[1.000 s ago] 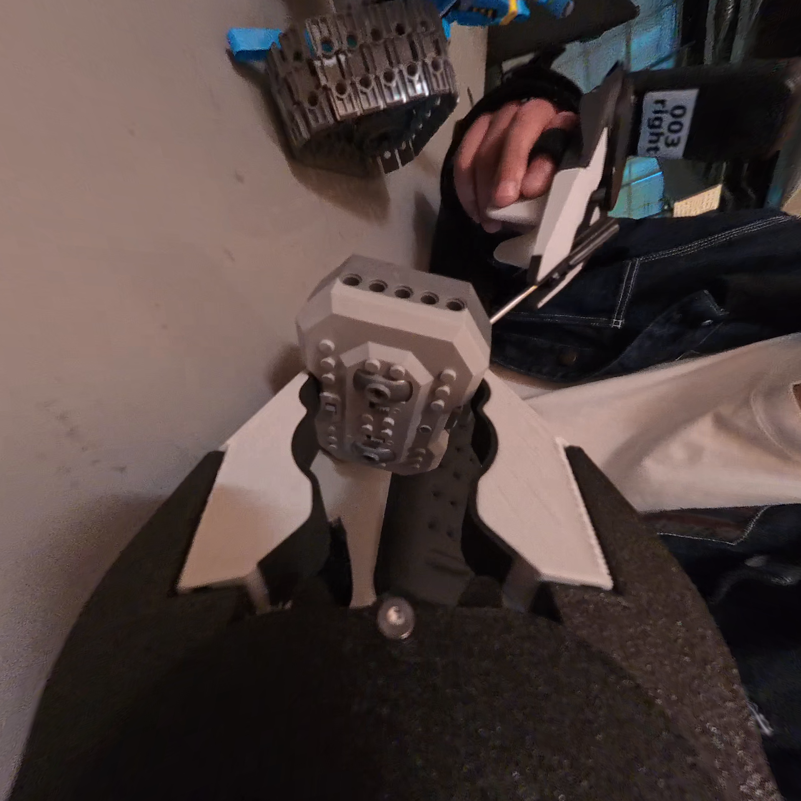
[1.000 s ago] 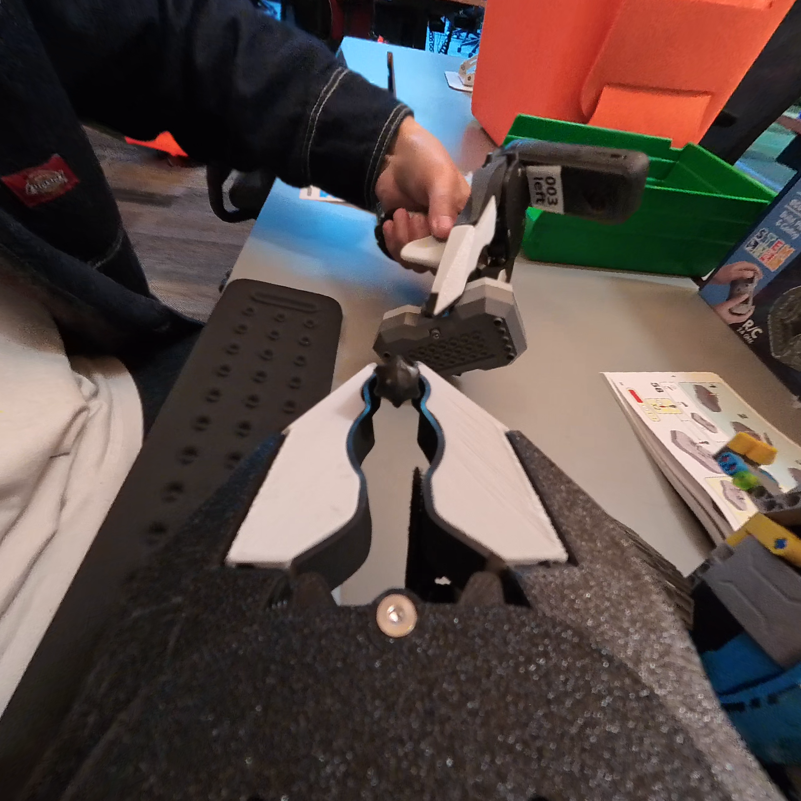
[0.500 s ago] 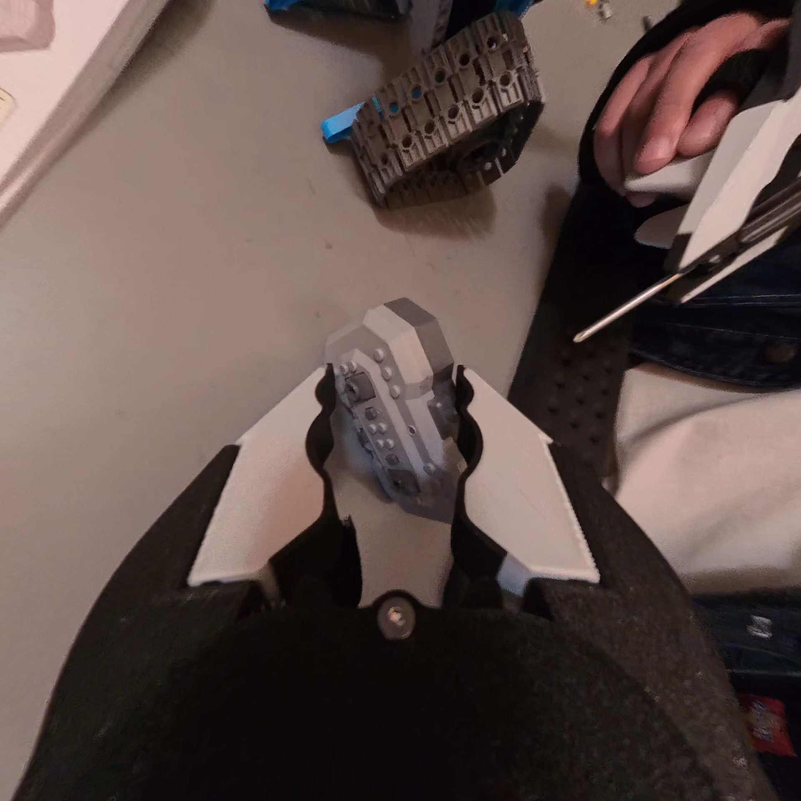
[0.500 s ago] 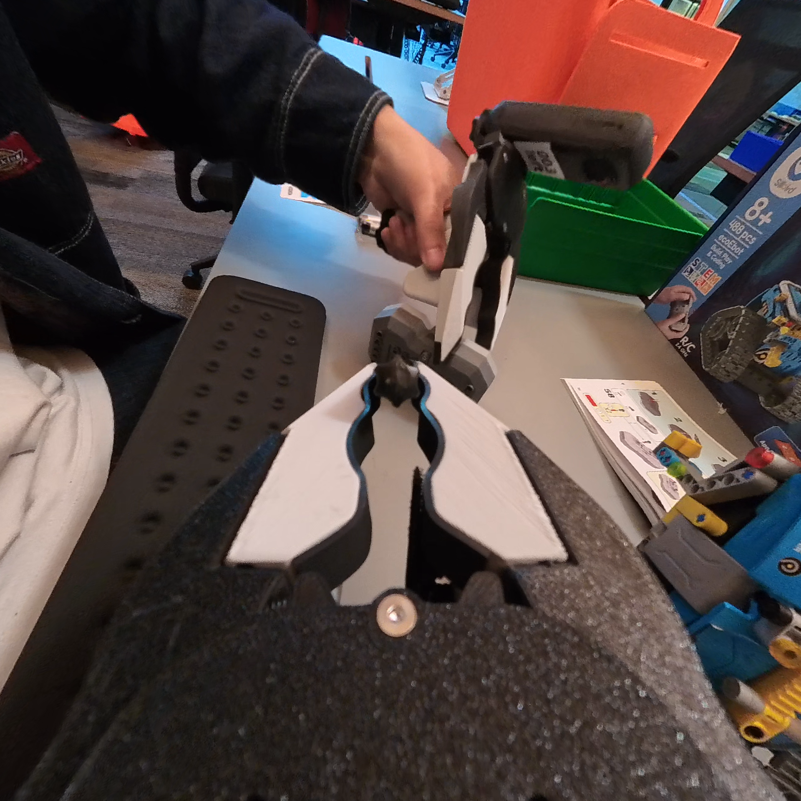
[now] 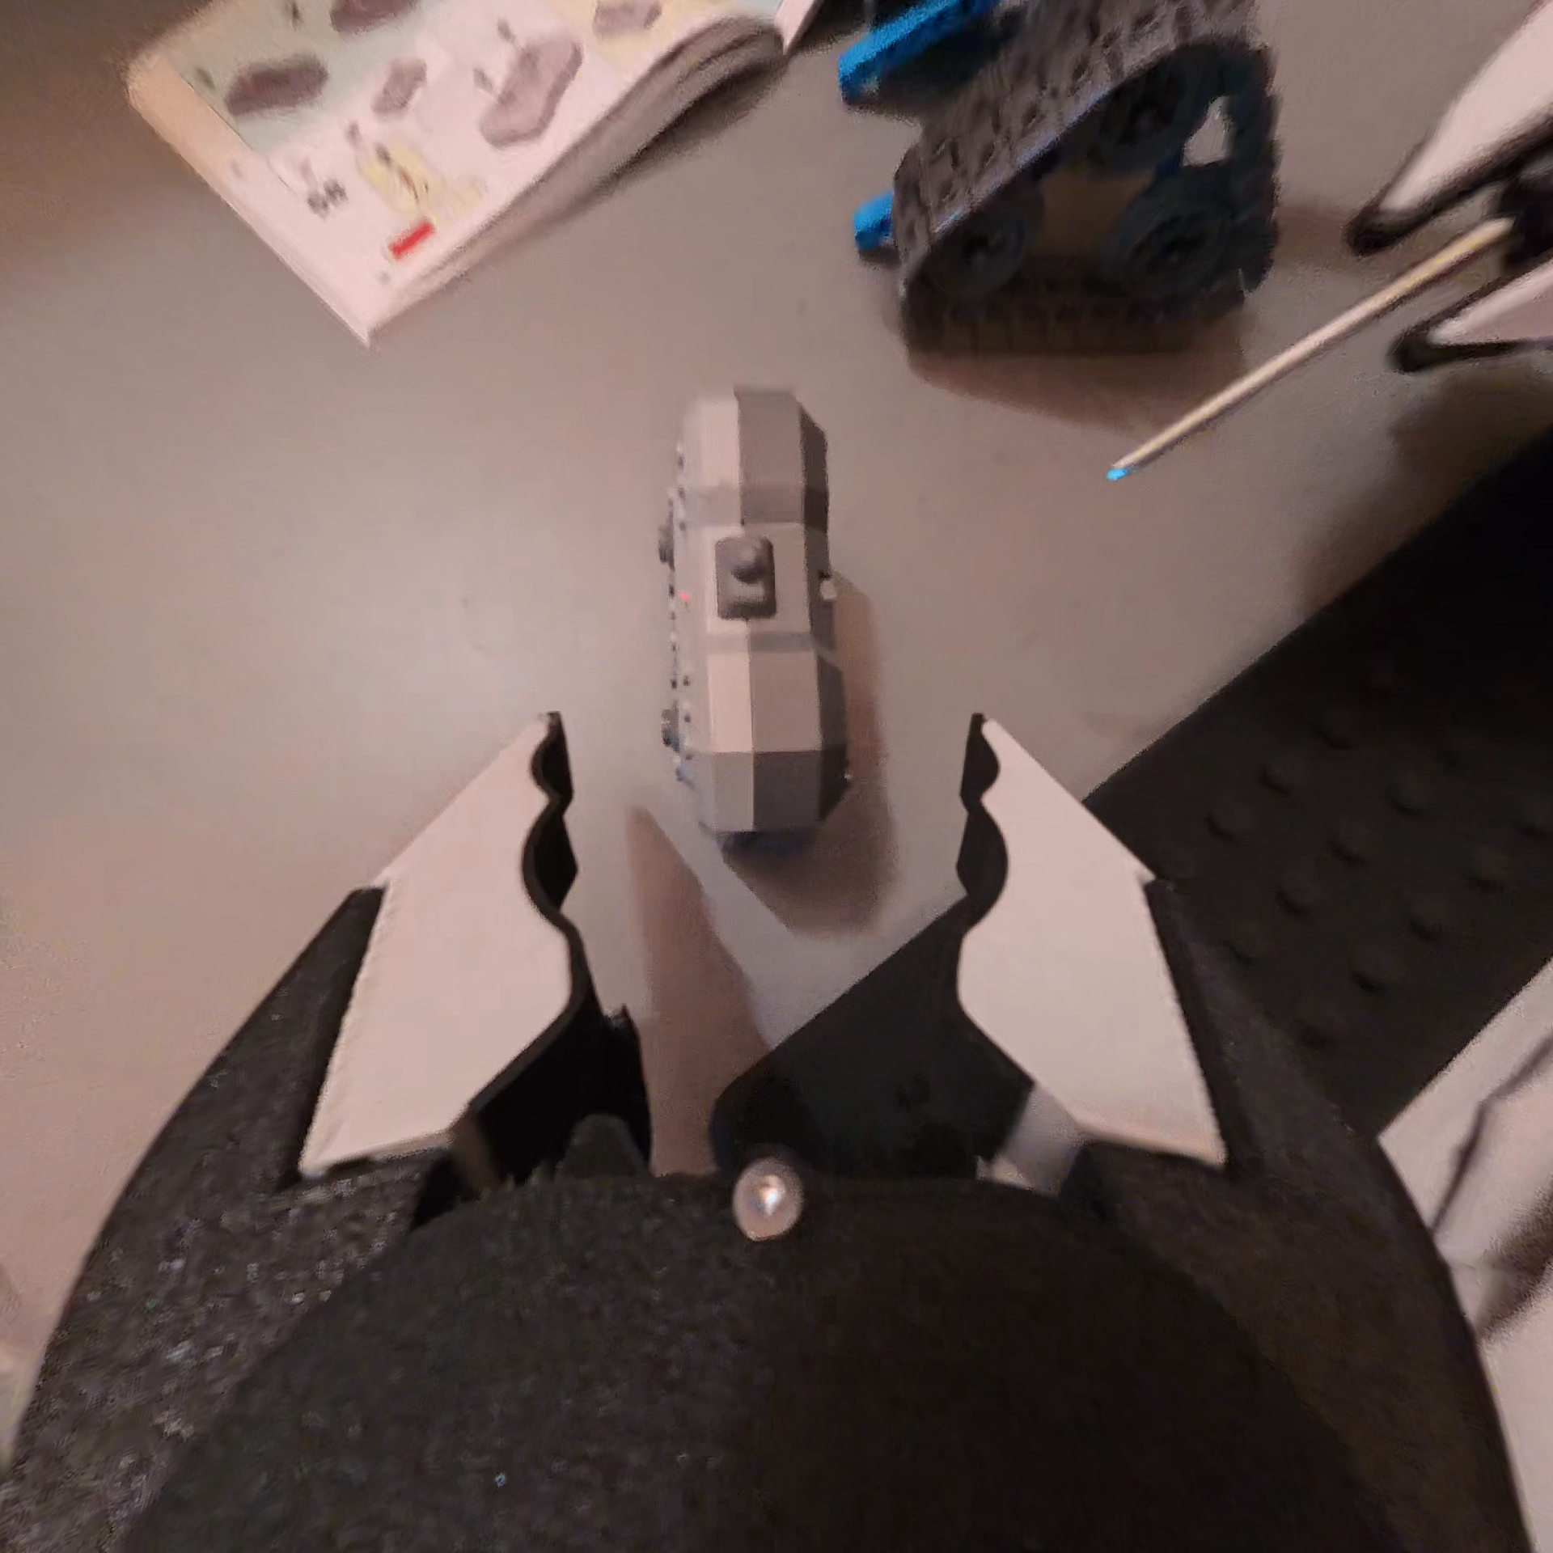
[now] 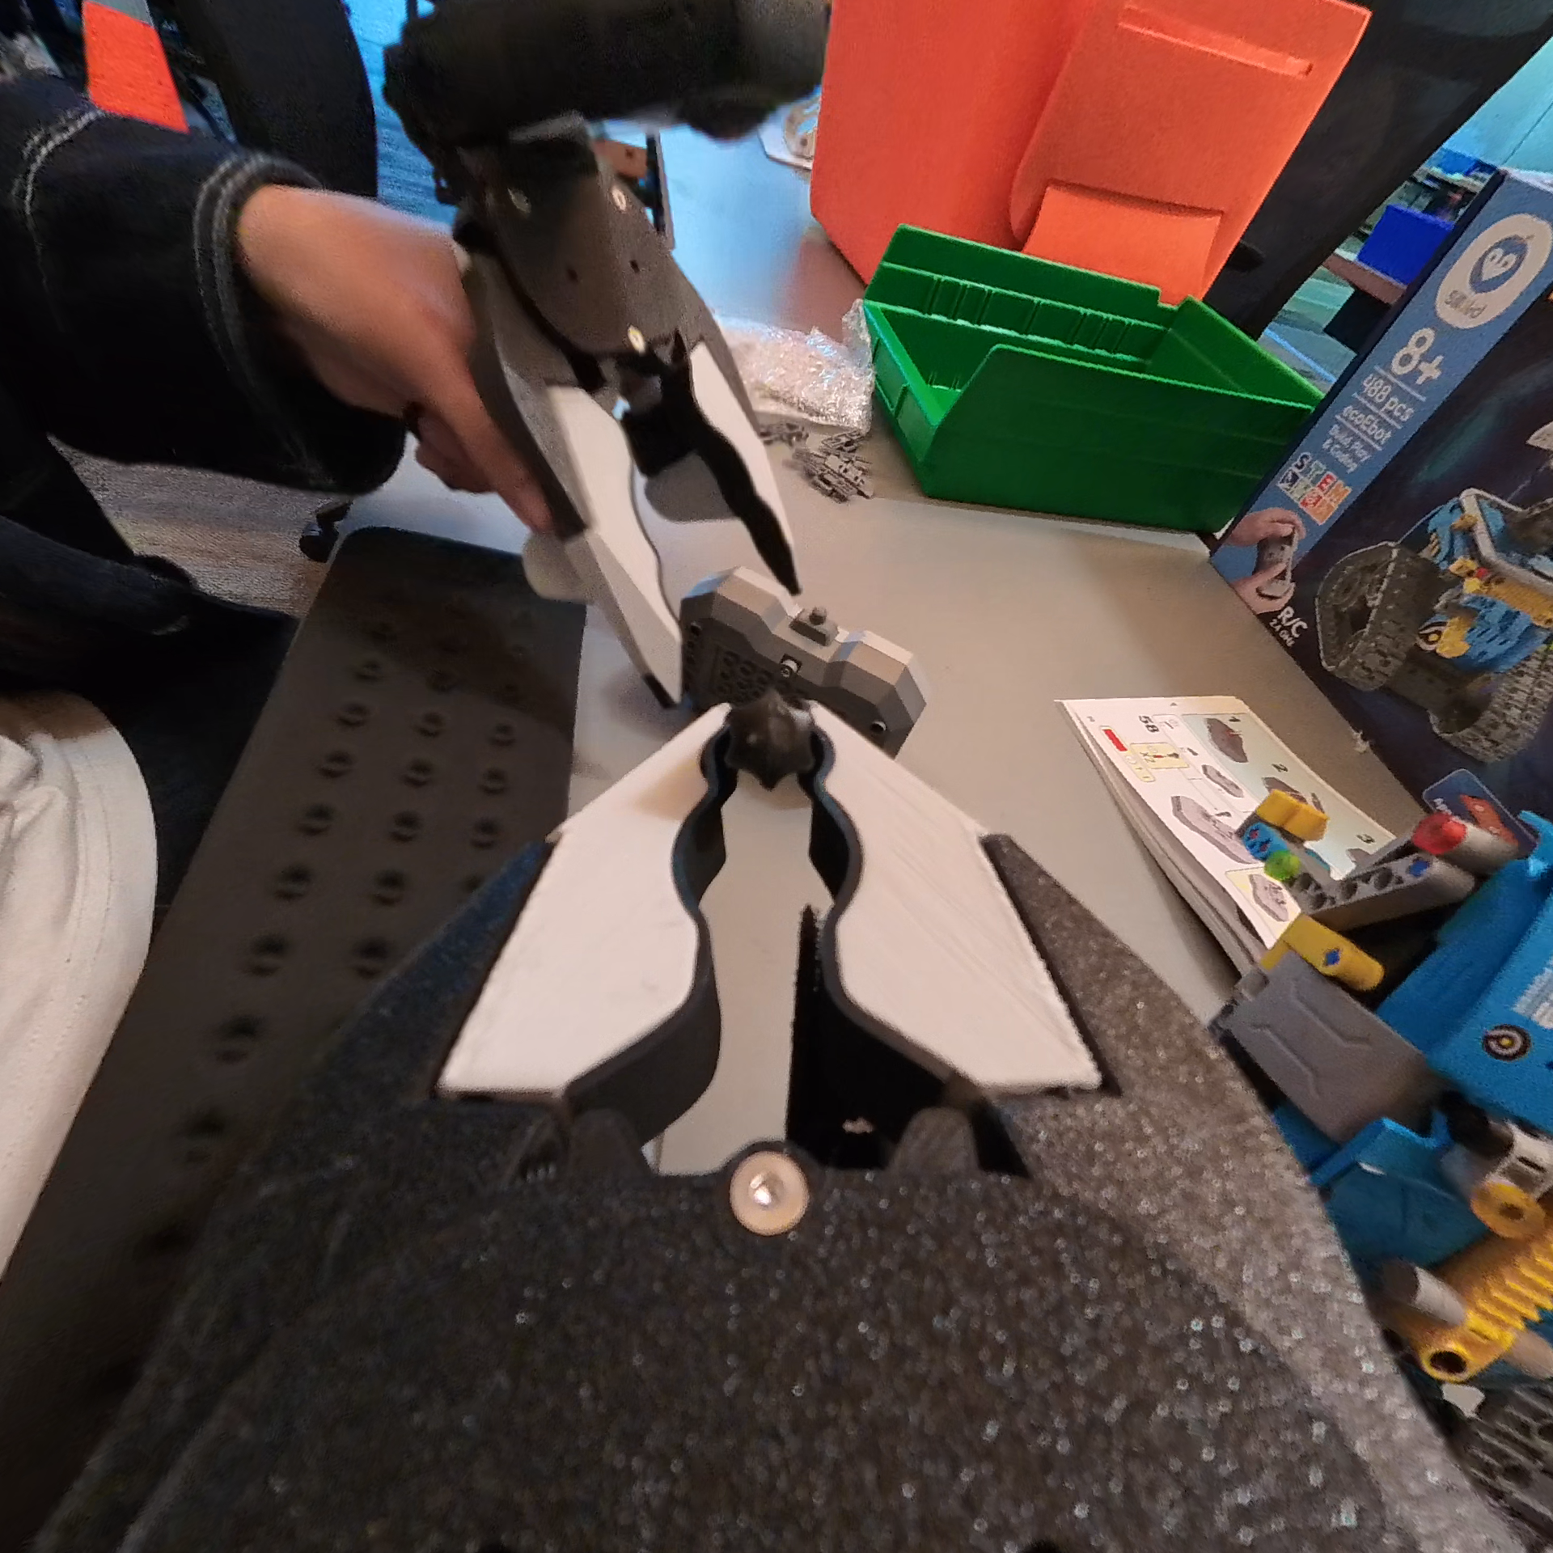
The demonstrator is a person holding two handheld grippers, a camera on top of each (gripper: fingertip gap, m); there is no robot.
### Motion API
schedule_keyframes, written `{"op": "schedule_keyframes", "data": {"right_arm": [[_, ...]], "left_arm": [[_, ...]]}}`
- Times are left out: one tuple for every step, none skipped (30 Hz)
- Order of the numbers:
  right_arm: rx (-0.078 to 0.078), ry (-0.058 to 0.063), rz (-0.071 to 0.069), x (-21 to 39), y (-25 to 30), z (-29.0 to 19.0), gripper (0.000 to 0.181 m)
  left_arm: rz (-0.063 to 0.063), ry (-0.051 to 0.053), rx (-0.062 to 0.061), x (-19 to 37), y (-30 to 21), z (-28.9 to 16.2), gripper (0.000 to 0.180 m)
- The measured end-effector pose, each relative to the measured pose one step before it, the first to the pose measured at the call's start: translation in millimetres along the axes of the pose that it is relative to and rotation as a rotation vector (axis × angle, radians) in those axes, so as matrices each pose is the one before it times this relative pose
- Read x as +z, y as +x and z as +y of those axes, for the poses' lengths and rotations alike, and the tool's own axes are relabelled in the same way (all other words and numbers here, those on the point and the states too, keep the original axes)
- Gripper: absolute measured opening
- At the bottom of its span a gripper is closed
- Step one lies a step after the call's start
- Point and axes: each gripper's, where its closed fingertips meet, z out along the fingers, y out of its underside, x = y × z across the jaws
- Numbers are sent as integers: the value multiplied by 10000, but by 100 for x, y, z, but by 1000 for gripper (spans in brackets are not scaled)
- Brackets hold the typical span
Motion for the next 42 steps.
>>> {"op": "schedule_keyframes", "data": {"right_arm": [[-2, 22, -30, 23, -113, -40, 12], [-27, 16, -4, 11, -99, -38, 12], [-30, -3, 10, 0, -67, -10, 12], [-13, 0, 17, -6, -57, -8, 12], [14, 17, 19, 8, -31, -45, 12], [45, 20, 39, 22, 33, -40, 12], [78, 54, 63, 29, 96, -69, 12], [97, 122, 55, 27, 75, -180, 12], [29, 237, 114, -56, 90, -435, 12], [-142, 385, 175, -94, 19, -749, 12], [-234, 338, 25, 9, -264, -713, 12], [-244, 208, 30, 116, -238, -480, 12], [-241, 128, 2, 171, -216, -244, 12], [-232, -49, 12, 218, -156, 65, 11], [-390, -164, 112, 302, -50, 279, 11], [-515, -250, 33, 385, -251, 457, 11], [-536, -231, -32, 444, -447, 446, 11], [-541, -238, -108, 480, -641, 451, 11], [-591, -276, 1, 449, -485, 465, 11], [-567, -174, 49, 373, -370, 292, 11], [-386, -131, 34, 264, -305, 205, 11], [-287, -36, 123, 156, -82, 53, 11], [-205, -25, 35, 147, -126, 5, 11], [-95, -33, 77, 109, 7, 20, 11], [-77, 49, 101, 52, 85, -110, 11], [-20, 12, 29, 62, 28, -64, 11], [-5, -23, 45, 95, 61, 12, 11], [-12, -39, -5, 111, -18, 69, 11], [13, -79, -33, 115, -73, 171, 11], [-23, -24, -10, 45, -47, 77, 11], [-20, 14, 22, -19, 10, -27, 11], [-14, 24, 48, -16, 84, -57, 11], [24, 23, 4, -12, 32, -52, 11], [14, 48, 33, -44, 65, -95, 11], [10, 31, 25, -28, 64, -61, 11], [47, -36, -9, 26, 31, 78, 11], [-8, -40, 50, 36, 105, 118, 11], [26, 11, -20, 14, 21, 34, 11], [128, 41, -70, 17, -41, -13, 11], [50, 20, 19, -11, 103, 16, 11], [29, -24, -3, -24, 85, 68, 11], [90, 24, -41, -4, 28, 12, 11]], "left_arm": [[-232, -163, -266, 662, -240, 312, 87], [-81, -151, -210, 665, -75, 273, 82], [-33, -133, -179, 596, -37, 251, 76], [-48, -92, -2, 473, -61, 209, 60], [-116, -24, 119, 174, -125, 50, 49], [-95, 12, -22, -117, -150, -57, 45], [299, -37, -211, -175, 292, 37, 45], [701, 22, -402, -257, 715, -28, 45], [877, 110, -619, -351, 844, -151, 44], [902, 206, -694, -363, 910, -242, 44], [843, 221, -590, -211, 917, -177, 43], [588, 83, -409, 9, 580, 47, 43], [252, -119, -211, 170, 97, 325, 43], [15, -121, -74, 217, -219, 317, 43], [16, -98, -56, 200, -190, 217, 43], [176, -94, -99, 127, 56, 134, 43], [245, -52, -124, 81, 116, 40, 43], [194, -17, -136, 41, 13, -11, 43], [161, 8, -111, -21, -5, -28, 43], [132, 23, -93, -48, 7, -13, 43], [99, 29, -68, -25, 1, -12, 43], [58, 13, -32, -14, 2, -6, 43], [7, 2, 10, -3, -5, 11, 43], [-44, -11, 62, 19, -5, 17, 43], [-66, -14, 79, 29, 2, 32, 43], [-56, -9, 64, 19, -6, 15, 43], [-25, 0, 26, 7, 4, 6, 43], [5, 7, -5, -5, -7, -2, 43], [18, 7, -14, -5, -1, -4, 43], [21, 5, -17, -1, -2, 3, 43], [14, 5, -10, -5, 3, -8, 43], [-4, 0, 9, 0, 5, 3, 43], [-16, -4, 18, 13, -6, 6, 43], [-12, -2, 14, 6, -4, 5, 43], [0, 0, 1, 8, 5, -1, 43], [4, 1, -3, -7, 1, -1, 43], [-4, 2, 3, 10, -2, -4, 43], [-16, 0, 10, 0, -11, 2, 43], [-24, -7, 21, 13, -8, 3, 43], [-26, -3, 22, 8, 1, 1, 44], [-16, 2, 9, 3, 1, -6, 44], [-5, -1, 3, 7, -2, 0, 44]]}}
